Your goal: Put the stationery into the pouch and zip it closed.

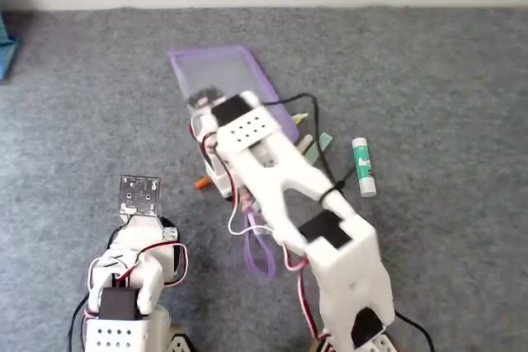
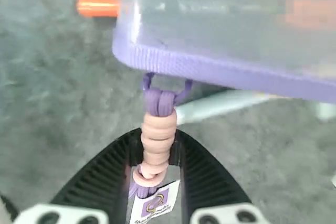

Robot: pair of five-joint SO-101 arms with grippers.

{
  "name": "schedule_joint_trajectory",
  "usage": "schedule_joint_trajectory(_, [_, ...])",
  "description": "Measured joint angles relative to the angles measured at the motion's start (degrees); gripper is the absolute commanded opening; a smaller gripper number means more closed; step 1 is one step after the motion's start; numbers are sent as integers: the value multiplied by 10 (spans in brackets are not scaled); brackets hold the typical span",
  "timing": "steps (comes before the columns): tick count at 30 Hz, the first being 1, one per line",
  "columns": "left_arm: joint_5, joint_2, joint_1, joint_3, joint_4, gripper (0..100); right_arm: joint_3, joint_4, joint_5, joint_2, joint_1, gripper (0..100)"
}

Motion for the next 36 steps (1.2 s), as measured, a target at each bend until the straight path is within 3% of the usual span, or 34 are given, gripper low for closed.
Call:
schedule_joint_trajectory(22, [0,0,0,0,0,14,-4,40,0,-261,-5,8])
schedule_joint_trajectory(32, [-1,0,18,0,0,17,-4,41,0,-308,-37,8])
schedule_joint_trajectory(36, [-41,0,36,-3,0,96,-4,41,0,-308,-37,8])
